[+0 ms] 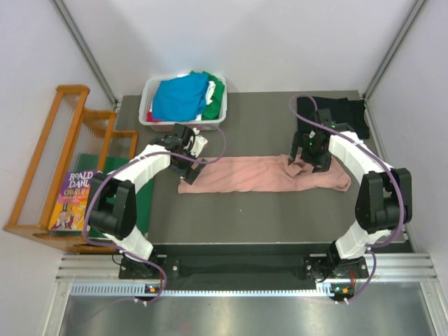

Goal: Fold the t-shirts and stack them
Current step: Fold the tshirt

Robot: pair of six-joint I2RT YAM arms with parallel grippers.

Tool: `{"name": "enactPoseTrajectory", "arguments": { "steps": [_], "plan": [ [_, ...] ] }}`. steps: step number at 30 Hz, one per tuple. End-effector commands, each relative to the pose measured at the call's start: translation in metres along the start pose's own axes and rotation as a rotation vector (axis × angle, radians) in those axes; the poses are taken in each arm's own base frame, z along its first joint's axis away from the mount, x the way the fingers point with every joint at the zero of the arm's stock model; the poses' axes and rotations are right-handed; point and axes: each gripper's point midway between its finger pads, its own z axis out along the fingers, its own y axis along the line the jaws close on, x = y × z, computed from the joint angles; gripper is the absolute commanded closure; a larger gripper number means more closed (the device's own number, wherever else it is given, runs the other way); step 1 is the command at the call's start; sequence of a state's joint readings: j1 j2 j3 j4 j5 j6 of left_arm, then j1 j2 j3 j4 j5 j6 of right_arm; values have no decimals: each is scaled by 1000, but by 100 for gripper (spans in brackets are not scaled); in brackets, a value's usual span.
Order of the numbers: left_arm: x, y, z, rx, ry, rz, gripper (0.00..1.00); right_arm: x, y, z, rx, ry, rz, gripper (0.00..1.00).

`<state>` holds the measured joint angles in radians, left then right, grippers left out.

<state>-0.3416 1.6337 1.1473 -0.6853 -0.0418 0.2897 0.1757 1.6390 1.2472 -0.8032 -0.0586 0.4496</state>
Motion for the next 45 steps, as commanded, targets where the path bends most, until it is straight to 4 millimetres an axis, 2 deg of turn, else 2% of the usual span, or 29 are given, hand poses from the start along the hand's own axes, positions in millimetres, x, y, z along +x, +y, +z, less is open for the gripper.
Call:
{"name": "enactPoseTrajectory", "arguments": {
  "steps": [1,2,5,8,16,21,24,25,28,32,35,36,41,43,45],
  "plan": [
    [-12,3,-12,-13,-50,-3,1,-15,-18,-12,95,-103,16,7],
    [-11,2,-11,-10,-46,-3,1,-19,-27,-11,114,-114,40,15],
    [-12,1,-11,-8,-49,-6,1,-29,-46,-4,156,-143,99,28],
    [-12,3,-12,-16,-49,-5,1,-36,-56,8,161,-132,152,39],
    [-7,7,-11,-41,-36,8,1,-55,-65,22,147,-123,201,43],
    [-10,7,-11,-37,-40,4,1,-57,-58,35,101,-100,211,46],
    [-8,6,-8,-35,-33,4,1,-61,-56,39,89,-104,212,69],
    [-6,6,-8,-37,-27,6,1,-67,-65,38,94,-117,239,82],
    [-6,8,-7,-43,-22,9,1,-72,-63,39,63,-105,257,100],
    [-6,7,-7,-39,-25,8,1,-82,-67,35,69,-124,278,100],
    [-4,6,-4,-36,-18,6,1,-94,-70,29,61,-146,294,100],
    [-3,5,-3,-33,-14,7,1,-104,-70,26,53,-162,299,100],
    [-4,5,-4,-33,-19,3,1,-114,-67,29,39,-147,300,100],
    [-5,6,-4,-35,-20,6,1,-116,-65,32,32,-137,292,90],
    [-4,6,-4,-38,-19,9,1,-113,-65,37,31,-119,285,65]
  ]
}}
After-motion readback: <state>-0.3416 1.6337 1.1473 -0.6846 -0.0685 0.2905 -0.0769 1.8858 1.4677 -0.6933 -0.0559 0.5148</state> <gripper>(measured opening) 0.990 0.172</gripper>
